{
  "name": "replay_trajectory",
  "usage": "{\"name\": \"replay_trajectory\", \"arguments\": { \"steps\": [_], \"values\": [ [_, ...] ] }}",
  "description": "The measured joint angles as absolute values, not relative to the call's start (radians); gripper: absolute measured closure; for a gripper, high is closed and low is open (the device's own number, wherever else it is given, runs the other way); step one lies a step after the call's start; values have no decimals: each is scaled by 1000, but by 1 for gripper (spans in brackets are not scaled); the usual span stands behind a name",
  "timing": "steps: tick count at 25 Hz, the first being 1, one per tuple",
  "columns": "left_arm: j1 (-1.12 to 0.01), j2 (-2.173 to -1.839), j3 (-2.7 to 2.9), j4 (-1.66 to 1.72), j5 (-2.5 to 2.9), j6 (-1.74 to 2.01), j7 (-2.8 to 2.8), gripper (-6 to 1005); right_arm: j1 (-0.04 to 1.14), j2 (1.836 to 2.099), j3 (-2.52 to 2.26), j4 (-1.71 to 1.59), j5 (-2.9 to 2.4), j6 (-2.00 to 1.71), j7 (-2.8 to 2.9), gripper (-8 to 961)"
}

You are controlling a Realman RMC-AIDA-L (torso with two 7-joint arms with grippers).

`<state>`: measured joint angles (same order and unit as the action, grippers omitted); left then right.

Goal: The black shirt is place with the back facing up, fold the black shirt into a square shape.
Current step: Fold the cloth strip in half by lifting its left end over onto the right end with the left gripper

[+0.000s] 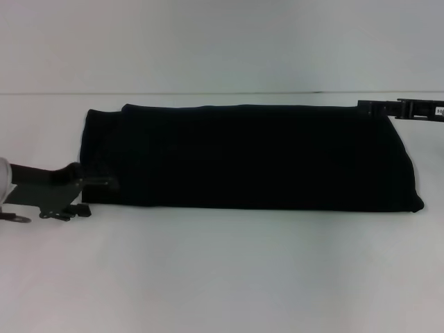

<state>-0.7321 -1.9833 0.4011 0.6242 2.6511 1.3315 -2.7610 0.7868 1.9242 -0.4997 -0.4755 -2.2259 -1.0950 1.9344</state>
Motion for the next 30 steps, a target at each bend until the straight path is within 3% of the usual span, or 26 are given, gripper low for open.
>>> {"name": "replay_trajectory", "arguments": {
  "steps": [30],
  "values": [
    [-749, -1973, 306, 502, 2641, 1240, -2885, 138, 788, 1931, -495, -476, -2226, -1072, 1940, 94]
  ]
}}
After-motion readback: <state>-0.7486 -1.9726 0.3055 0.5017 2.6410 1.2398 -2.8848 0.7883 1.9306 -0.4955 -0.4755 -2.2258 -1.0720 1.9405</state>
